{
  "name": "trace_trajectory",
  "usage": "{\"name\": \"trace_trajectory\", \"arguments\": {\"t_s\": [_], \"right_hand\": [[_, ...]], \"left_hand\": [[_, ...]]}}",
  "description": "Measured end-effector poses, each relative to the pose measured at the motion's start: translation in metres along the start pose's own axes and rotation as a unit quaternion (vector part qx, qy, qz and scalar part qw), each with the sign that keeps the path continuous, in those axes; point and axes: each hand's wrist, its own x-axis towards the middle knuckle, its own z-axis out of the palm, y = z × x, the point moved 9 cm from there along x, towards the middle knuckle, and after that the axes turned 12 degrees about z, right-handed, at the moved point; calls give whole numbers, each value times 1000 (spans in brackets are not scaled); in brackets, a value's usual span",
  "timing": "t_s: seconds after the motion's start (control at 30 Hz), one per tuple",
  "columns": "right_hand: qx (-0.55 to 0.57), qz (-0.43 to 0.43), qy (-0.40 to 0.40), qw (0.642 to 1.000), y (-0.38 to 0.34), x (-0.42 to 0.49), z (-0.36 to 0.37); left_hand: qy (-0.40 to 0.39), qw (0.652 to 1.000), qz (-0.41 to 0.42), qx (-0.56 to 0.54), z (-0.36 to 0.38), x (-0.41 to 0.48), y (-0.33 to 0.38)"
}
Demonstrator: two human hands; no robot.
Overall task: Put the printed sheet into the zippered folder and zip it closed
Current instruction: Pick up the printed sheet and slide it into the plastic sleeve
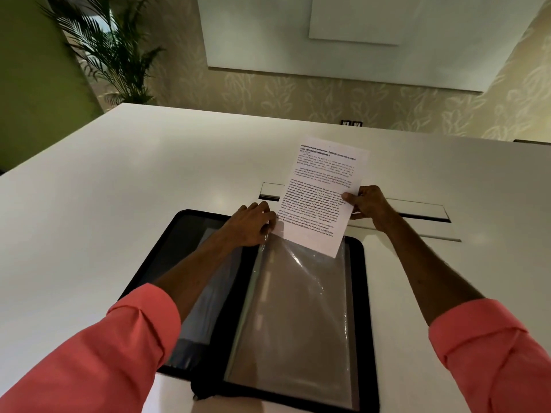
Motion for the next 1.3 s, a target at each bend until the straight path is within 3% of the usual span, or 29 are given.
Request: {"name": "trace_trajectory", "arguments": {"t_s": [0.37,0.77,1.0,1.17,1.3], "right_hand": [[-31,9,-21,999,-7,9,-1],[-87,28,-86,992,9,8,40],[-159,16,-103,982,11,2,45],[-178,34,-164,970,27,-11,54],[-138,37,-167,976,31,-16,60]], "left_hand": [[-34,999,23,27,5,6,-5],[9,999,38,-20,13,18,22],[-26,995,53,-76,22,40,40],[-30,992,28,-123,26,42,37],[-40,990,16,-132,27,42,37]]}}
